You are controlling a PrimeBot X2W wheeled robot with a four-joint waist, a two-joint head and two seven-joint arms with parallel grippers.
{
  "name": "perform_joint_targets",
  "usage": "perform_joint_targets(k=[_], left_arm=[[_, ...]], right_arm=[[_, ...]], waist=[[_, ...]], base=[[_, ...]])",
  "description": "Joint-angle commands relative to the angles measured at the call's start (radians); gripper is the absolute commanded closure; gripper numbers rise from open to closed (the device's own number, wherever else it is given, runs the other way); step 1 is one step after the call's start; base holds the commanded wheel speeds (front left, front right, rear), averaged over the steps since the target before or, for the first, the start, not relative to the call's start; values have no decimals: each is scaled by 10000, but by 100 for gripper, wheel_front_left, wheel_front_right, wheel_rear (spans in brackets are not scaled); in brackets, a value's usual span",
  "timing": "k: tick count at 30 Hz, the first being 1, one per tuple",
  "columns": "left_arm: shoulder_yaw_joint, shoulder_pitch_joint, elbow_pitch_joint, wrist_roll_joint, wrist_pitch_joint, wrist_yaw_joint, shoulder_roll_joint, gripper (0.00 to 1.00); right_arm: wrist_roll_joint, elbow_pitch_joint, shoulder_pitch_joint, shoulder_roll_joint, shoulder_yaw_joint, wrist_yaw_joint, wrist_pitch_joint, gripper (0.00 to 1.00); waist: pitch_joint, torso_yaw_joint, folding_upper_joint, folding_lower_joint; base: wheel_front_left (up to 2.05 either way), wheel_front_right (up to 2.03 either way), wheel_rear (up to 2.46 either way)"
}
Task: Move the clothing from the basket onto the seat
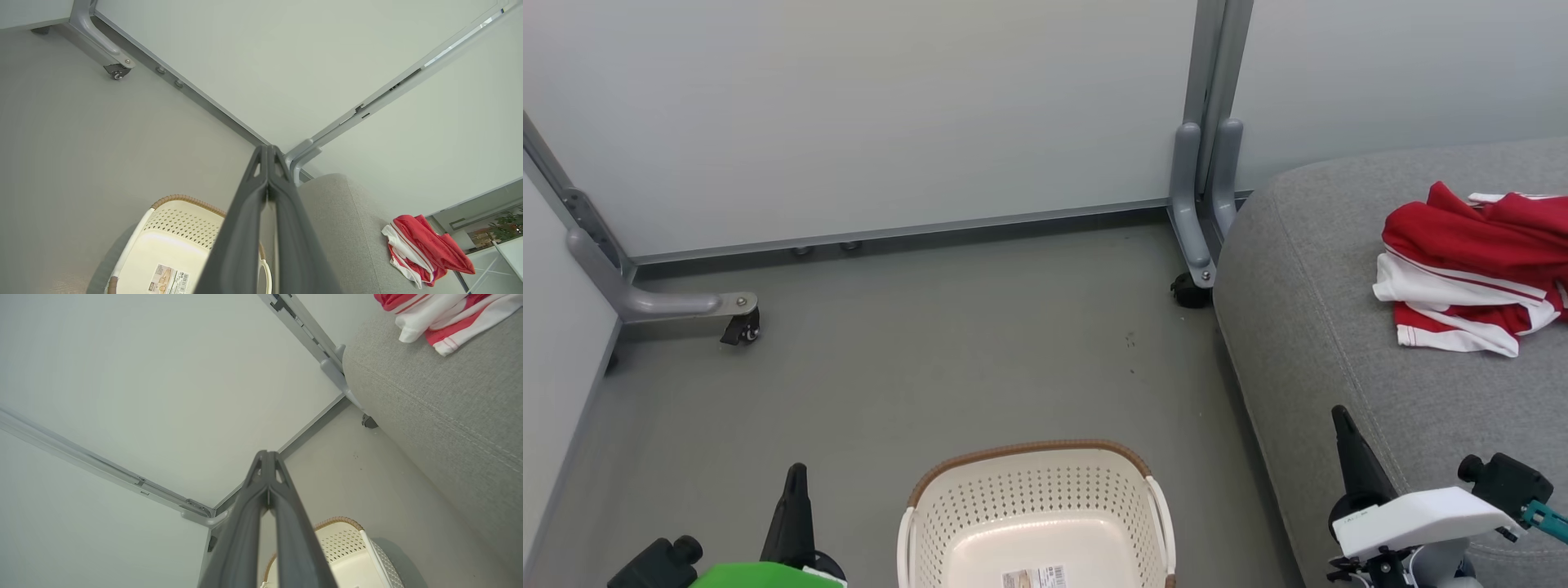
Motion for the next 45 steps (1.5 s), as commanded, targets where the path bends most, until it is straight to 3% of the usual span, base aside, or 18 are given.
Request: perform_joint_targets(k=[1,45], left_arm=[[105,-349,-31,-322,62,-90,97,100],[1110,-1580,671,-4871,1267,-736,107,100]], right_arm=[[337,-69,-305,-73,-81,-1,89,100],[4931,337,-1075,20,-950,-2,1302,100]], waist=[[15,9,0,0],[443,222,0,0]], base=[[0,0,0],[0,0,0]])
